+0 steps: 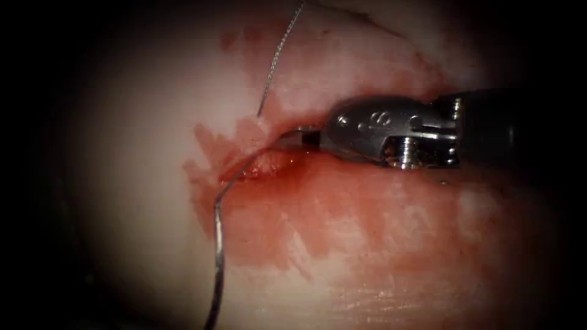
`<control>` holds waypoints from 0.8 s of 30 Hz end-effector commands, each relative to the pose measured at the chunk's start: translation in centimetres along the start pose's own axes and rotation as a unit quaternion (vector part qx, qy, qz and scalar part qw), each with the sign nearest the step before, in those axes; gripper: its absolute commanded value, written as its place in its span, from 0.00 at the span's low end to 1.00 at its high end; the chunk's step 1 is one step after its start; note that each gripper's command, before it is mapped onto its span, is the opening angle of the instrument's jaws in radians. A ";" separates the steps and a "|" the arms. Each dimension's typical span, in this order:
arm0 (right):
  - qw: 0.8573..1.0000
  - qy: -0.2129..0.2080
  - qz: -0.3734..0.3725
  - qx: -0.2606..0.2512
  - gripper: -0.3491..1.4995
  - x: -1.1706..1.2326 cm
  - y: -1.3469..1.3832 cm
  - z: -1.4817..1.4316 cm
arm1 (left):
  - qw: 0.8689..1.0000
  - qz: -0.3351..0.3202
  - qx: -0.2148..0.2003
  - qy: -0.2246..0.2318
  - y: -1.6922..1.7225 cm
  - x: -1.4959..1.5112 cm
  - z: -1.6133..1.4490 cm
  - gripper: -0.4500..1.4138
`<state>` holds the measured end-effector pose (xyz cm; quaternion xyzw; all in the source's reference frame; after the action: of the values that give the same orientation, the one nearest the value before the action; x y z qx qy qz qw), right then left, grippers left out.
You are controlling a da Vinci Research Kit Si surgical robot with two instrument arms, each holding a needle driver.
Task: Wound Closure
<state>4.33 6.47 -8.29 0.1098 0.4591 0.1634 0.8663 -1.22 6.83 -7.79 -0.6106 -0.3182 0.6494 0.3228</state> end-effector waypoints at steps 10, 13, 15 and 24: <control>0.996 0.015 0.020 0.083 0.28 0.44 -0.03 -0.82 | 0.998 0.055 0.013 0.026 0.13 0.24 0.04 0.05; 0.995 0.023 0.023 0.099 0.43 0.51 -0.07 -1.01 | 0.996 0.084 0.018 0.036 0.18 0.31 0.06 0.05; 0.993 0.027 0.023 0.110 0.44 0.55 -0.11 -1.04 | 0.994 0.097 0.026 0.040 0.17 0.33 0.08 0.05; 0.989 0.051 0.078 0.116 0.68 0.65 -0.20 -0.92 | 0.964 0.218 0.153 0.022 -0.29 0.12 0.34 0.05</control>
<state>3.85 6.57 -9.40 0.2454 0.5074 0.2001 0.8014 -1.53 7.06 -7.41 -0.6094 -0.0365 0.7452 0.2681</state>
